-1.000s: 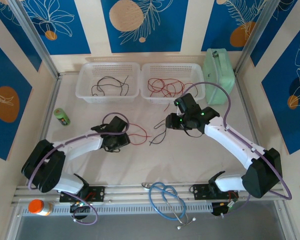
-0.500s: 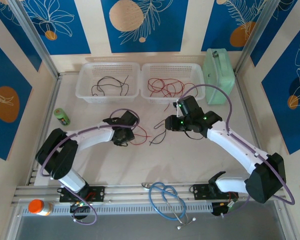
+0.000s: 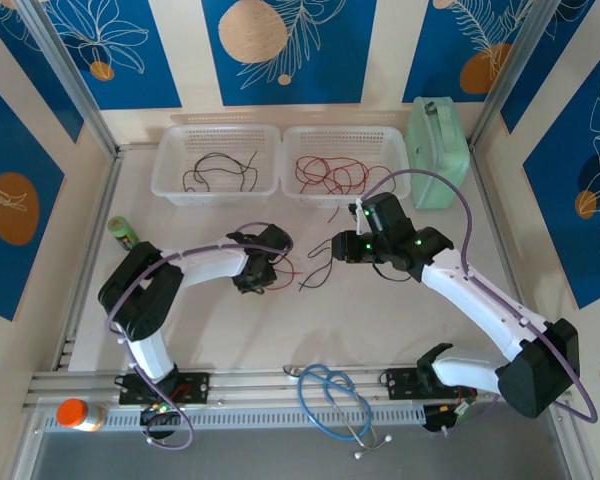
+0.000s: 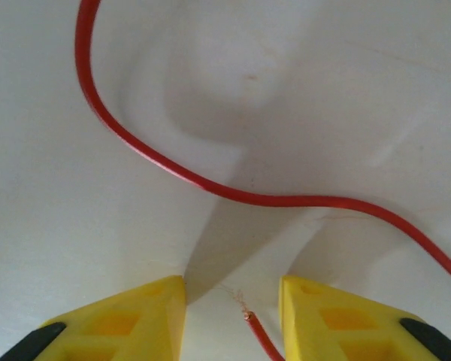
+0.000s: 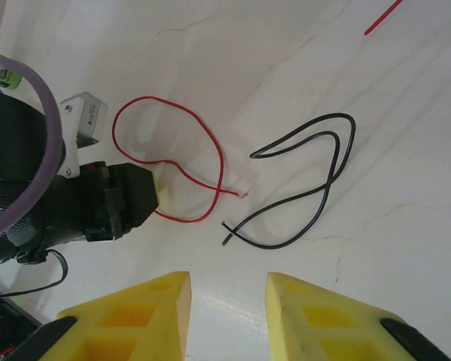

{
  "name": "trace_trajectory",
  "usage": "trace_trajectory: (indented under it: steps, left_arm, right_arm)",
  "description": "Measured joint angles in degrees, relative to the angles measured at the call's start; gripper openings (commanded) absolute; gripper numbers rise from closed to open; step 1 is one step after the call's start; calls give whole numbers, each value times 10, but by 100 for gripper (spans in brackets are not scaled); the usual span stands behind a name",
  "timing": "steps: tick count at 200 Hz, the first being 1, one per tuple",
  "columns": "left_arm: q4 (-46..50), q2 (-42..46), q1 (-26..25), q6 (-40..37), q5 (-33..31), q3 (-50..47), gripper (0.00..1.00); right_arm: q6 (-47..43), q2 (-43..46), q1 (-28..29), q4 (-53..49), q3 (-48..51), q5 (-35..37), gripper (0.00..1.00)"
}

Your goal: Untangle the cables

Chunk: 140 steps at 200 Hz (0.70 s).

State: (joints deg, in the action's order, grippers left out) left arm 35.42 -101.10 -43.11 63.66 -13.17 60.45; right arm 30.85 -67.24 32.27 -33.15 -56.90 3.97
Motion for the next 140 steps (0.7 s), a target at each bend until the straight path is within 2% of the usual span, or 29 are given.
trace_trajectory:
  steps: [95, 140]
  left_arm:
    - [11, -30, -10, -2, -12, 33, 0]
    - [21, -30, -10, -12, -28, 40, 0]
  right_arm:
    - [0, 23, -16, 5, 9, -11, 31]
    - [0, 26, -19, 6, 12, -14, 31]
